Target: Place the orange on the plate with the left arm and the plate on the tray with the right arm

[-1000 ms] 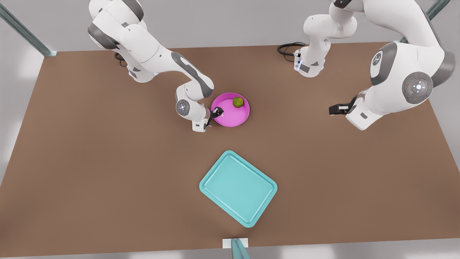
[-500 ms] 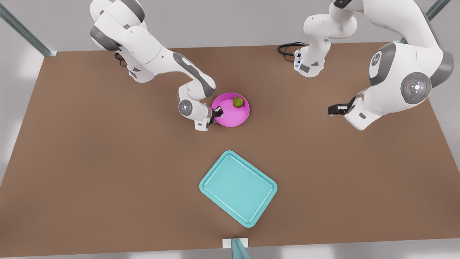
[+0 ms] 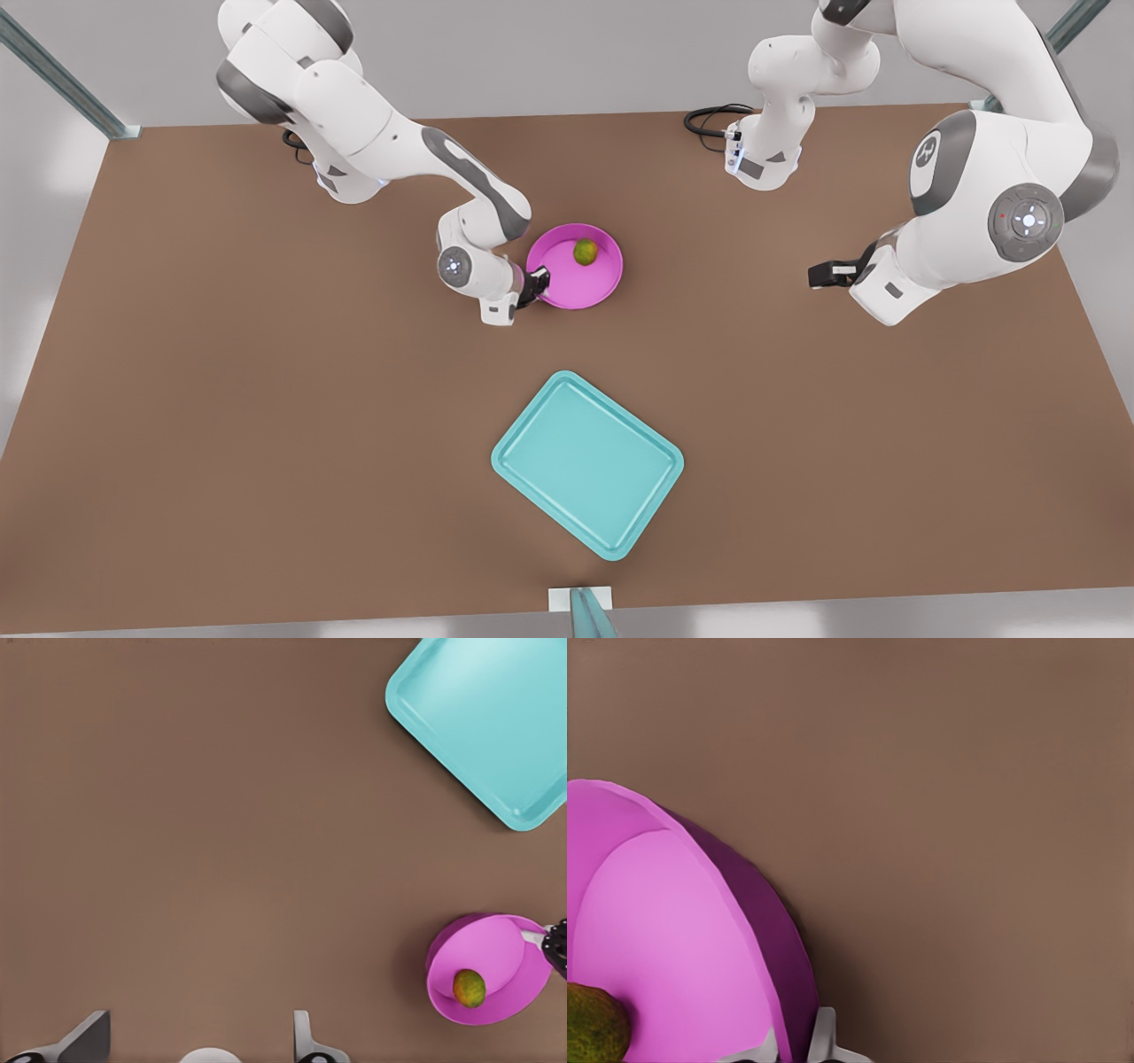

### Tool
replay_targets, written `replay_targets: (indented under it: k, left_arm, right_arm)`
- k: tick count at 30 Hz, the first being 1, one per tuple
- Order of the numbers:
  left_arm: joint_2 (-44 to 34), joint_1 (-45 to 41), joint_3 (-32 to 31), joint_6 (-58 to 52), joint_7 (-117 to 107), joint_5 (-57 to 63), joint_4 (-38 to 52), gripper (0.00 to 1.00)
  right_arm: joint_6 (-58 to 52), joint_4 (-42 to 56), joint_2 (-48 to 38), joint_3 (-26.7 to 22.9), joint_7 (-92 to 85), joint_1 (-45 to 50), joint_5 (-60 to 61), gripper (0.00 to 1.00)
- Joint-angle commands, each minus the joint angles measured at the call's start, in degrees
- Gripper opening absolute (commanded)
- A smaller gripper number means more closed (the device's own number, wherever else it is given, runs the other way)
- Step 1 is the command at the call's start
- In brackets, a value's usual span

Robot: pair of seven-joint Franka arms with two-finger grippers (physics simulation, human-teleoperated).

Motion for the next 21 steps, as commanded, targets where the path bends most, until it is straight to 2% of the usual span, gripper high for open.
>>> replay_targets:
  k: [1,9,14,21]
  left_arm:
    - [-0.05,0.01,0.04,-0.05,-0.22,0.03,0.03,1.0]
    - [-0.05,0.01,0.04,-0.05,-0.22,0.21,0.03,1.0]
    - [0.04,0.01,0.04,-0.05,-0.22,0.3,0.03,1.0]
    - [0.04,0.09,0.39,0.03,0.66,0.39,0.03,1.0]
  right_arm:
    - [-1.98,0.52,-0.68,0.02,0.3,-0.79,-0.19,0.21]
    - [-3.12,6.59,0.11,-0.42,0.74,-2.46,-0.19,0.21]
    - [-7.08,14.23,2.84,-5.17,0.57,-3.34,-0.28,0.21]
    - [-9.8,24.95,8.72,-9.12,0.92,-3.61,-0.28,0.21]
